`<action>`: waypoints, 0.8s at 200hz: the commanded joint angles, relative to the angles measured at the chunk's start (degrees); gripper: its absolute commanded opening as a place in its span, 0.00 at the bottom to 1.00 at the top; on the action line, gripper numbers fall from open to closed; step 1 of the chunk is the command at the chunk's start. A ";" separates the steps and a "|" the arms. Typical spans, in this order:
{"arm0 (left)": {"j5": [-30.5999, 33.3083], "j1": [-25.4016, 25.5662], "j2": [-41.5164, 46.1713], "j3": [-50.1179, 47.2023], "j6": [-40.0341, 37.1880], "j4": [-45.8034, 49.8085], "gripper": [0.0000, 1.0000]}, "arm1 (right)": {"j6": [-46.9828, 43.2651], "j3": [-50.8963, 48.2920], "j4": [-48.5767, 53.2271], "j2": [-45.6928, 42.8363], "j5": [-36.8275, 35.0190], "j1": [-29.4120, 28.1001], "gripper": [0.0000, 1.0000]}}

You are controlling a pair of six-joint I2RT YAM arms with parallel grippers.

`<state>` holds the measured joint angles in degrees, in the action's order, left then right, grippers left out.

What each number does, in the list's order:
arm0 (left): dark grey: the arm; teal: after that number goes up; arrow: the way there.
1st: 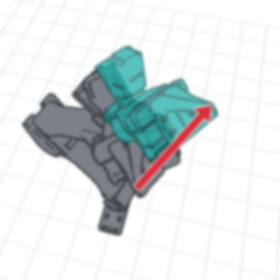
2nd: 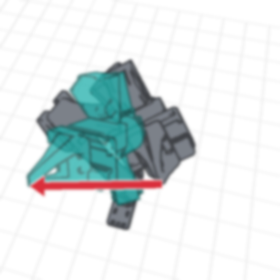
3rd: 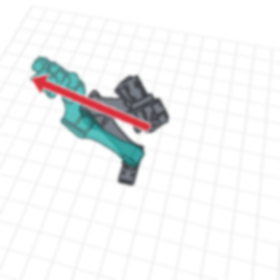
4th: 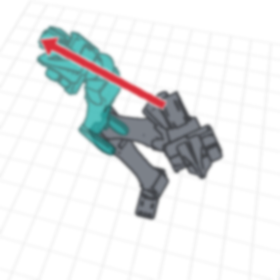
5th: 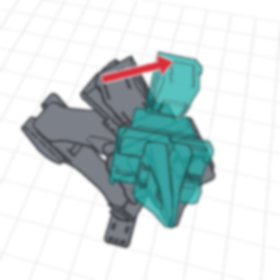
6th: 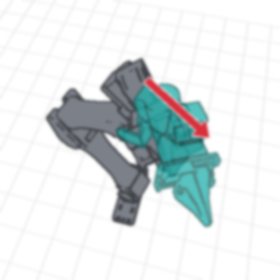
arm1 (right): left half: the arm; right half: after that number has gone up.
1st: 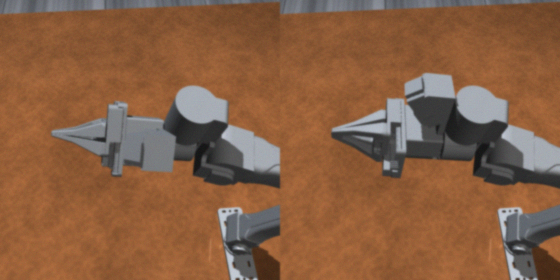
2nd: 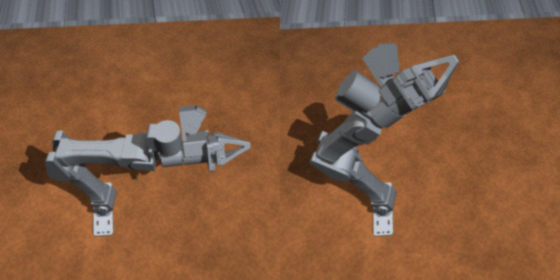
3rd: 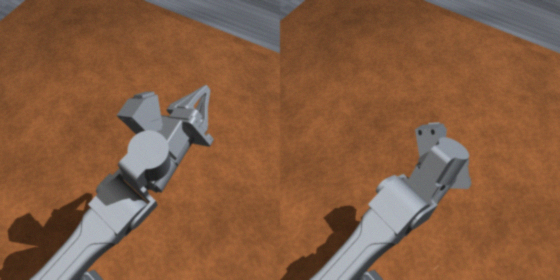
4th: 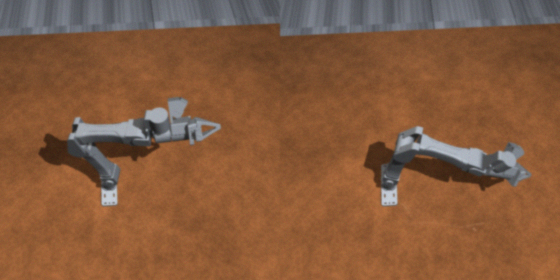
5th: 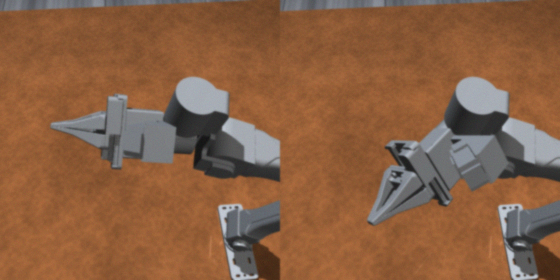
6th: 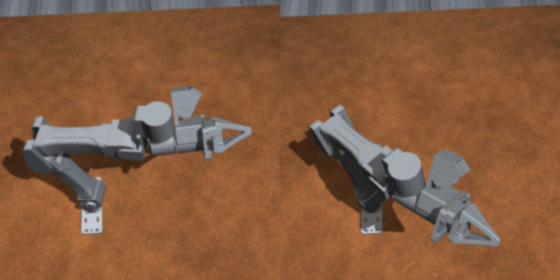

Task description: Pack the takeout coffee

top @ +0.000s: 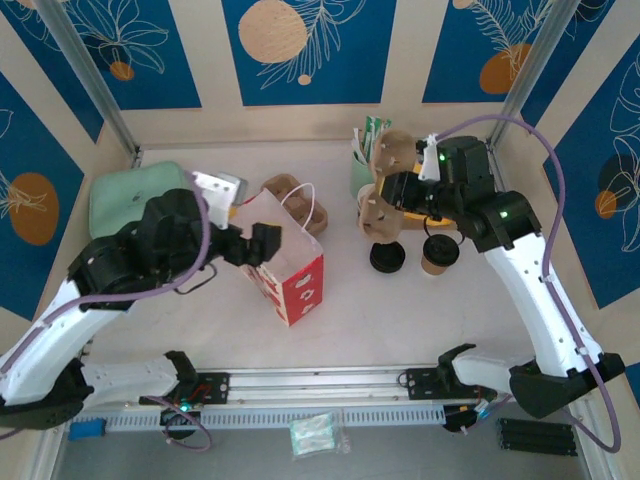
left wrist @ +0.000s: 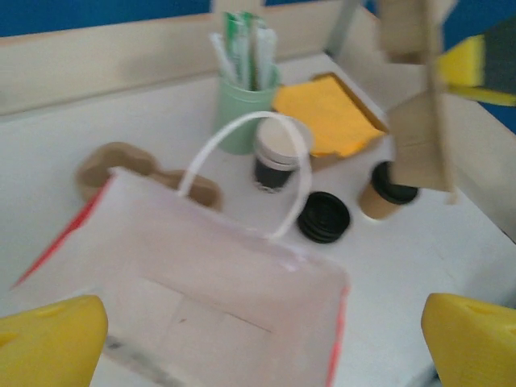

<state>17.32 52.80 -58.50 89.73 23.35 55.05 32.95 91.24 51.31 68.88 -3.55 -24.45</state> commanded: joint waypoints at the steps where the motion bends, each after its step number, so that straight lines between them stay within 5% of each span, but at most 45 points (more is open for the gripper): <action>1: 3.85 -3.65 3.36 -4.13 2.02 -1.49 0.99 | -1.34 6.81 1.95 2.40 1.51 -3.30 0.26; 78: -6.74 -15.80 4.84 -12.09 2.18 -5.01 0.99 | -6.55 32.69 9.30 20.05 -2.22 -20.57 0.26; 160: -14.86 -25.60 4.95 -15.28 2.20 -8.46 0.93 | -11.02 46.67 17.94 33.95 -3.65 -27.48 0.25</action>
<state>5.93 28.73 -54.08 75.13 25.36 48.66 24.16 135.37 65.45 101.78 -6.07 -50.85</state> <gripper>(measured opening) 0.933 0.252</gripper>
